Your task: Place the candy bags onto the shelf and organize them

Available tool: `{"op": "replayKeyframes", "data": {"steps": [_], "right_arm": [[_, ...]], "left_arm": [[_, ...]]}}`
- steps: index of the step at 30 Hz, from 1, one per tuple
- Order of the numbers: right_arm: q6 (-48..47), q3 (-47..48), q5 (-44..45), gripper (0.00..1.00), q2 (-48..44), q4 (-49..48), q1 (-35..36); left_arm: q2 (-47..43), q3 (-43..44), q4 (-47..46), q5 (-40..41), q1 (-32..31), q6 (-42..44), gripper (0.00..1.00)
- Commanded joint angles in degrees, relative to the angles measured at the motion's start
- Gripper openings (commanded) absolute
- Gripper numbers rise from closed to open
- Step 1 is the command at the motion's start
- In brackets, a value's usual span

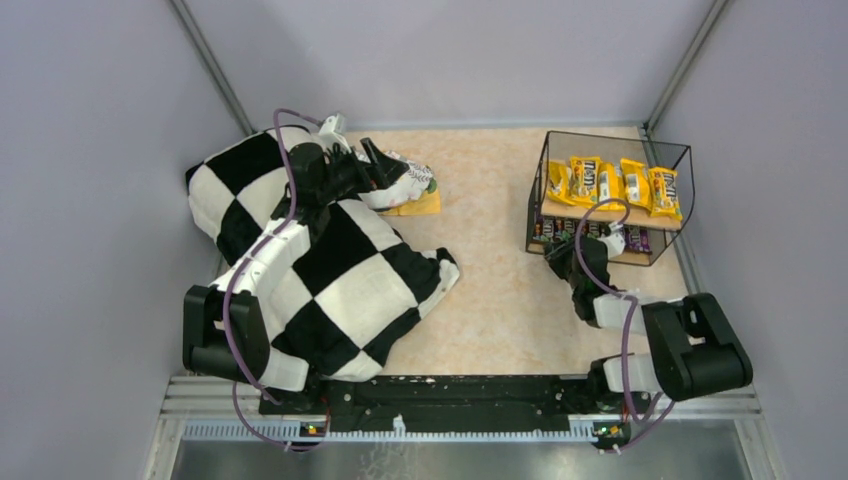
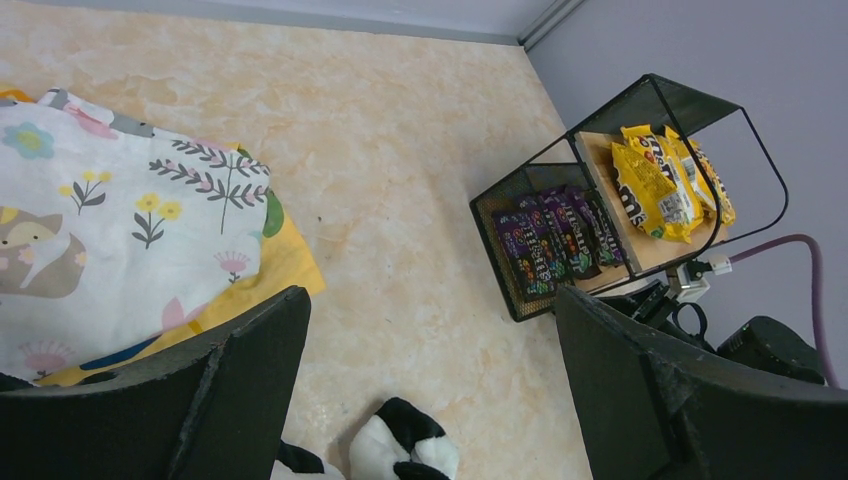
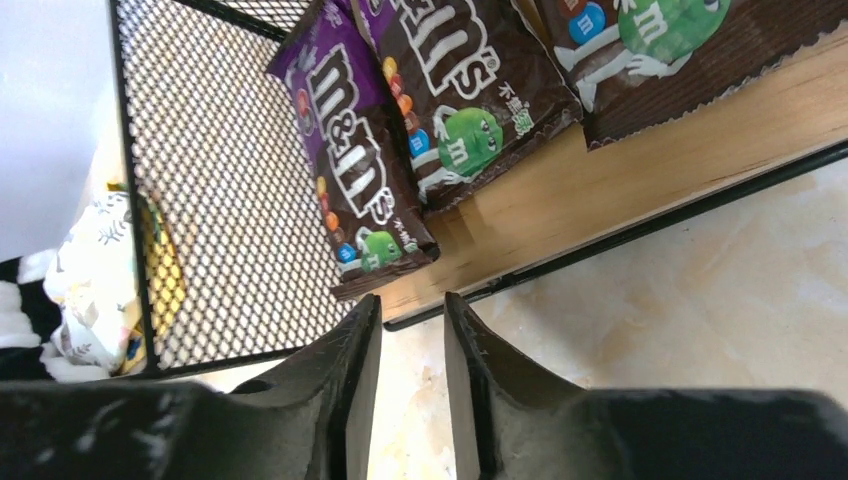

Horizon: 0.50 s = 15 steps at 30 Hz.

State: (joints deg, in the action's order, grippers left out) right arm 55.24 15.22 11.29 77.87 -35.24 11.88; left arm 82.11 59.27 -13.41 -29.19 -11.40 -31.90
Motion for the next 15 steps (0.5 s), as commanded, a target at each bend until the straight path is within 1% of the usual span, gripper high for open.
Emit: {"op": "replayKeyframes", "data": {"steps": [1, 4, 6, 8, 10, 13, 15], "right_arm": [[-2.0, 0.1, -0.8, 0.34, -7.1, 4.2, 0.3], [-2.9, -0.6, -1.7, 0.41, -12.4, 11.7, 0.3], [-4.2, -0.9, -2.2, 0.45, -16.9, 18.3, 0.2], [-6.1, -0.5, -3.0, 0.48, -22.5, 26.2, 0.3], [-7.7, 0.3, -4.2, 0.52, -30.1, 34.2, 0.3], [-9.7, 1.8, -8.1, 0.64, -40.5, 46.9, 0.3], [-11.5, 3.3, -11.9, 0.71, -47.5, 52.5, 0.3]], "left_arm": [[-1.3, 2.2, -3.3, -1.1, 0.4, -0.7, 0.99], [-1.4, 2.2, -3.3, -1.2, 0.4, -0.7, 0.98], [-1.4, 2.1, -3.3, -1.1, 0.5, -0.7, 0.99], [-1.4, 2.1, -3.3, -1.1, 0.5, -0.7, 0.99], [-1.5, 2.1, -3.3, -1.1, 0.5, -0.7, 0.98], [-1.7, 2.1, -3.3, -1.0, 0.4, -0.7, 0.98], [-2.0, 2.2, -3.3, -0.9, 0.4, -0.3, 0.99]]}}
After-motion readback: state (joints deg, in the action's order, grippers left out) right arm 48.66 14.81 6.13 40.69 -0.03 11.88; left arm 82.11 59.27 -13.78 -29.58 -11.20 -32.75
